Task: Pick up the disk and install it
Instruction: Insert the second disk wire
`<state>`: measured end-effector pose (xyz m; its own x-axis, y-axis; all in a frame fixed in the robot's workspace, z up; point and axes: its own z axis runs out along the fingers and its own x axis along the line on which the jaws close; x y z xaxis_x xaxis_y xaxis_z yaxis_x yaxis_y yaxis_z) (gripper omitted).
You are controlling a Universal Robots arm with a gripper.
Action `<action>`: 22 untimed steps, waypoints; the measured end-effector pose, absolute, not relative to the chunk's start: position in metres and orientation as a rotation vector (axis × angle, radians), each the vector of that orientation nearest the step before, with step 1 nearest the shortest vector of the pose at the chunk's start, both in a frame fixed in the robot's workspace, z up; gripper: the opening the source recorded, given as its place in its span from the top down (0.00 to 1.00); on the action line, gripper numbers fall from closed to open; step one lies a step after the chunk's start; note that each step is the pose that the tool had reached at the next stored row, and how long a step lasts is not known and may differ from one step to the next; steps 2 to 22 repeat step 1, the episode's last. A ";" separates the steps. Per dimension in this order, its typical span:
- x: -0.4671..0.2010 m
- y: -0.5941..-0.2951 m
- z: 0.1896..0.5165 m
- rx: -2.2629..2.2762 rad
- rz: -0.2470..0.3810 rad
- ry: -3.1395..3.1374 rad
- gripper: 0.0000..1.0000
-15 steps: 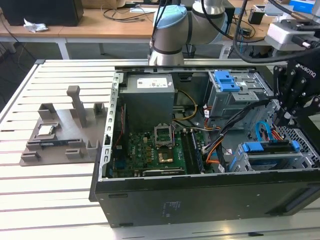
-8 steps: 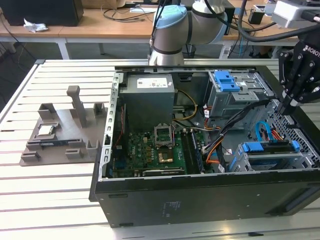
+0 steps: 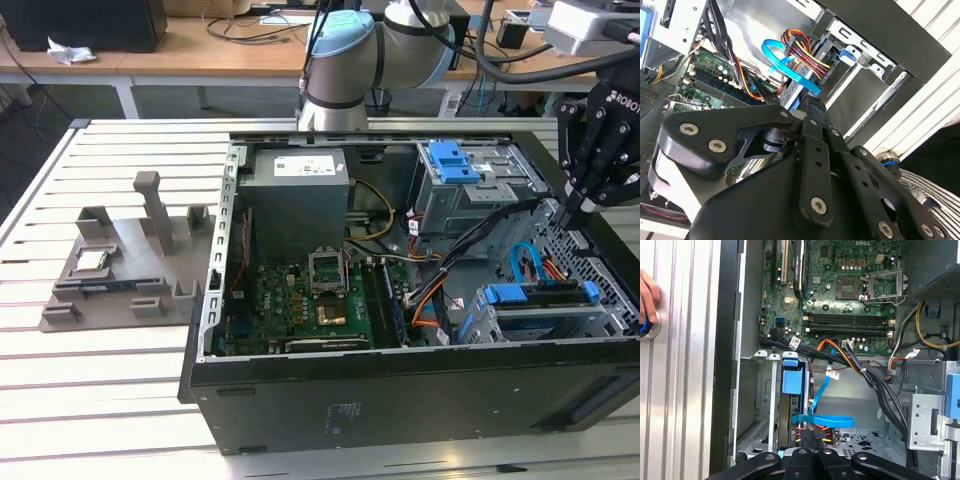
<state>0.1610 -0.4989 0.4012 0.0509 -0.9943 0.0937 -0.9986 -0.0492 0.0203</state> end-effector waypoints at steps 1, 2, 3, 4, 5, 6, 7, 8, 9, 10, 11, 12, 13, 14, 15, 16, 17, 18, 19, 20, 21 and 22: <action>0.161 -0.499 0.401 2.218 0.083 -2.110 0.89; 0.161 -0.499 0.401 2.218 0.083 -2.110 0.89; 0.161 -0.499 0.401 2.218 0.083 -2.110 0.89; 0.161 -0.499 0.401 2.218 0.083 -2.110 0.89; 0.161 -0.499 0.401 2.218 0.083 -2.110 0.89; 0.161 -0.499 0.401 2.218 0.083 -2.110 0.89; 0.161 -0.499 0.401 2.218 0.083 -2.110 0.89; 0.161 -0.499 0.401 2.218 0.083 -2.110 0.89; 0.161 -0.499 0.401 2.218 0.083 -2.110 0.89; 0.161 -0.499 0.401 2.218 0.083 -2.110 0.89; 0.161 -0.499 0.401 2.218 0.083 -2.110 0.89; 0.161 -0.499 0.401 2.218 0.083 -2.110 0.89; 0.161 -0.499 0.401 2.218 0.083 -2.110 0.89; 0.161 -0.499 0.401 2.218 0.083 -2.110 0.89; 0.161 -0.499 0.401 2.218 0.083 -2.110 0.89; 0.161 -0.499 0.401 2.218 0.083 -2.110 0.89; 0.161 -0.499 0.401 2.218 0.083 -2.110 0.89; 0.161 -0.499 0.401 2.218 0.083 -2.110 0.89; 0.161 -0.499 0.401 2.218 0.083 -2.110 0.89; 0.161 -0.499 0.401 2.218 0.083 -2.110 0.89; 0.161 -0.499 0.401 2.218 0.083 -2.110 0.89; 0.161 -0.499 0.401 2.218 0.083 -2.110 0.89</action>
